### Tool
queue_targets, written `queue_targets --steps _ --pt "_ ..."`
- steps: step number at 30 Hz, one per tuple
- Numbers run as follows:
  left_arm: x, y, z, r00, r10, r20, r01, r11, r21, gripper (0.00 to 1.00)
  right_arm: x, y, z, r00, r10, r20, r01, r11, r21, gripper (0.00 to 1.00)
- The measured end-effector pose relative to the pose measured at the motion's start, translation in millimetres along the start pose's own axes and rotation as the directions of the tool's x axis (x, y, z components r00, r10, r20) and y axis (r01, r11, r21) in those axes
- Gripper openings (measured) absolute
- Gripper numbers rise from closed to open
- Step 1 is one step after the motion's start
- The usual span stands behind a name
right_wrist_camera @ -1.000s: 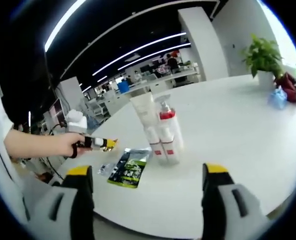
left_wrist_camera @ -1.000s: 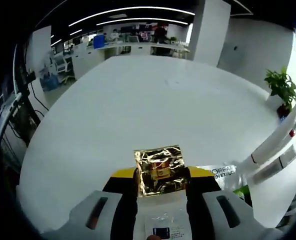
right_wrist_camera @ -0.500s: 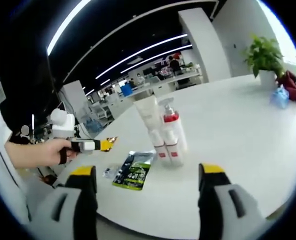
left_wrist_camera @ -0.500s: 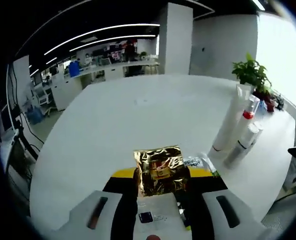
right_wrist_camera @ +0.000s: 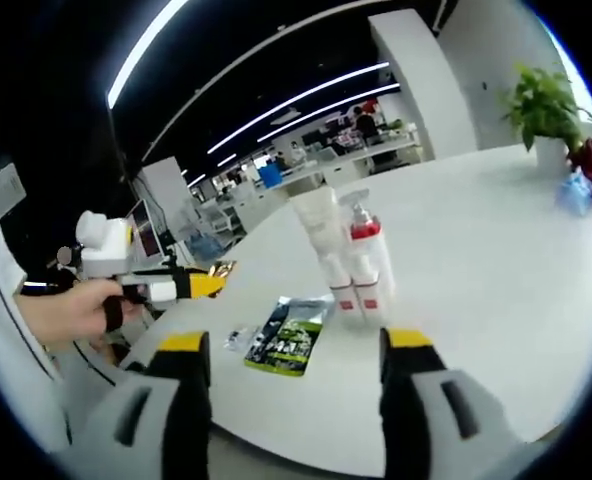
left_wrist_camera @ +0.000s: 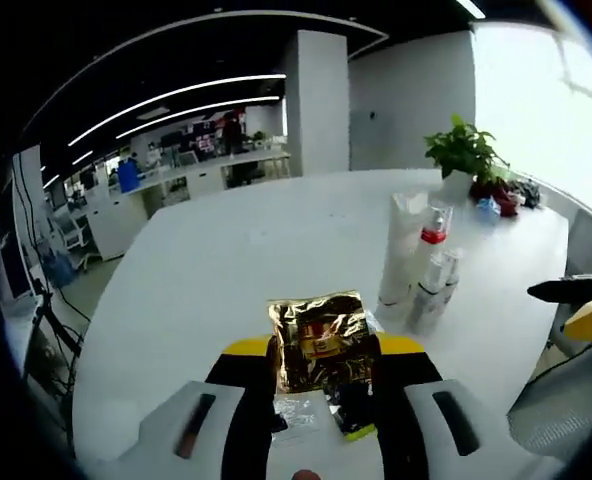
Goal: Arrange the skincare products in the storage area until every visible bottle or jar stands upright without overlapping.
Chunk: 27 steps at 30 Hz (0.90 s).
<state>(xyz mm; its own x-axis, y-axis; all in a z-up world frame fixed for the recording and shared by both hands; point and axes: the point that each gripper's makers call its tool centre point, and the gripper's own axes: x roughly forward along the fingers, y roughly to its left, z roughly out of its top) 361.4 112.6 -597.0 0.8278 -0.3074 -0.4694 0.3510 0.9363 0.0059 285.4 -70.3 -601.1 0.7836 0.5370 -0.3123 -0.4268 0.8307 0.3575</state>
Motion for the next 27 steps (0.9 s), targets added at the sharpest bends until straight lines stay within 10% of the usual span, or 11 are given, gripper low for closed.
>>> queue_targets --steps 14,20,27 --pt "-27.7 -3.7 -4.8 1.000 -0.006 0.025 0.005 0.999 0.049 0.34 -0.6 17.8 -1.5 0.997 0.072 -0.021 -0.072 0.997 -0.004 0.56" --pt "-41.6 -32.6 10.2 0.991 -0.109 0.079 0.089 0.970 0.225 0.34 12.9 66.3 33.2 0.970 0.235 0.058 -0.239 0.968 0.081 0.45" --pt "-55.0 -48.9 14.5 0.982 -0.160 0.099 0.132 0.961 0.244 0.35 47.5 91.0 49.8 0.942 0.327 0.079 -0.336 0.922 0.191 0.30"
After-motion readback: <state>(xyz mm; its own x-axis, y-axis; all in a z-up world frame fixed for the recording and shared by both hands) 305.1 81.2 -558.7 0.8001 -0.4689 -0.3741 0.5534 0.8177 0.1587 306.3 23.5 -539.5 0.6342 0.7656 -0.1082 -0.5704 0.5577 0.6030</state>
